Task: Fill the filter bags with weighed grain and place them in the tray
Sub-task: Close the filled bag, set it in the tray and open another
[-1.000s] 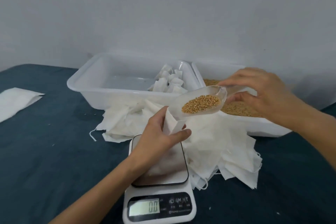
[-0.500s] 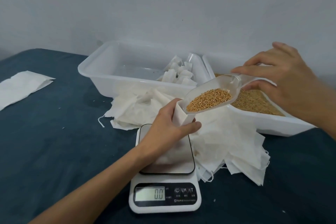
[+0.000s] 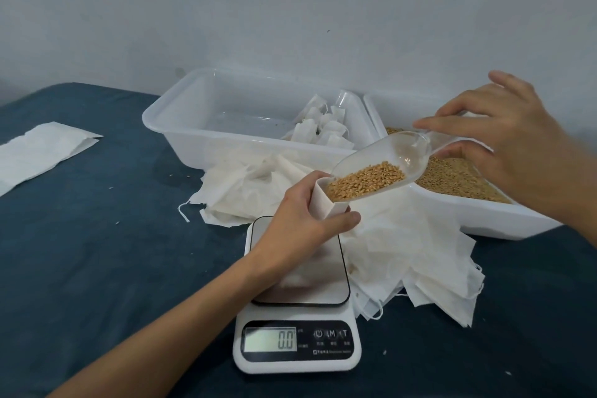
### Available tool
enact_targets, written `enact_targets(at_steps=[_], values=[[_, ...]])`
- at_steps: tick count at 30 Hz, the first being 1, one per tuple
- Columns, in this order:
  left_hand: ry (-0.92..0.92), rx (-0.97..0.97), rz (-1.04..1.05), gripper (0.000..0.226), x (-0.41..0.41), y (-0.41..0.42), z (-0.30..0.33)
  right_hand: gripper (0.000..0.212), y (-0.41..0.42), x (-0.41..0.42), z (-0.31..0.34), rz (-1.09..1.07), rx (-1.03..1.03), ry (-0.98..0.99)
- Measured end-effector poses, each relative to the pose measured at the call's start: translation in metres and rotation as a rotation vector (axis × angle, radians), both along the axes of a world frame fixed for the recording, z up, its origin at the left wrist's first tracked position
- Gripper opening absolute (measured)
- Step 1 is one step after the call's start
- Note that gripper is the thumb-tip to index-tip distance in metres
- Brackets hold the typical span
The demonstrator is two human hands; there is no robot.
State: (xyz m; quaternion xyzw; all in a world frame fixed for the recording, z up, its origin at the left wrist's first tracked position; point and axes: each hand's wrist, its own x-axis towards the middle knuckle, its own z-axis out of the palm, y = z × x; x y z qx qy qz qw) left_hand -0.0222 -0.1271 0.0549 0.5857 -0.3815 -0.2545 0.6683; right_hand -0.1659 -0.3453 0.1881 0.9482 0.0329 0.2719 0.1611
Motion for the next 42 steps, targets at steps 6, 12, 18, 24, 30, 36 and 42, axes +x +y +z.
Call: enact_targets(at_steps=[6,12,18,24,30,36,42], values=[[0.025,0.010,0.011,0.035,-0.001,0.000,0.001,0.037,0.003,0.001,0.000,0.006,-0.011,0.004],[0.051,0.017,0.024,0.042,-0.002,0.001,0.004,0.036,0.002,0.002,-0.001,0.010,-0.025,0.005],[0.064,0.030,0.056,0.048,-0.002,-0.001,0.004,0.036,0.001,0.003,-0.001,0.012,-0.032,-0.004],[0.060,0.036,0.070,0.048,-0.002,0.000,0.004,0.036,0.003,0.003,-0.001,0.016,-0.045,-0.011],[0.050,0.042,0.072,0.048,-0.003,0.000,0.004,0.038,0.004,0.002,-0.002,0.030,-0.051,-0.040],[0.057,0.032,0.071,0.045,-0.003,0.000,0.006,0.032,0.005,0.001,-0.002,0.030,-0.053,-0.039],[0.069,0.038,0.069,0.044,-0.004,0.001,0.006,0.035,0.011,0.001,-0.001,0.016,-0.059,-0.034]])
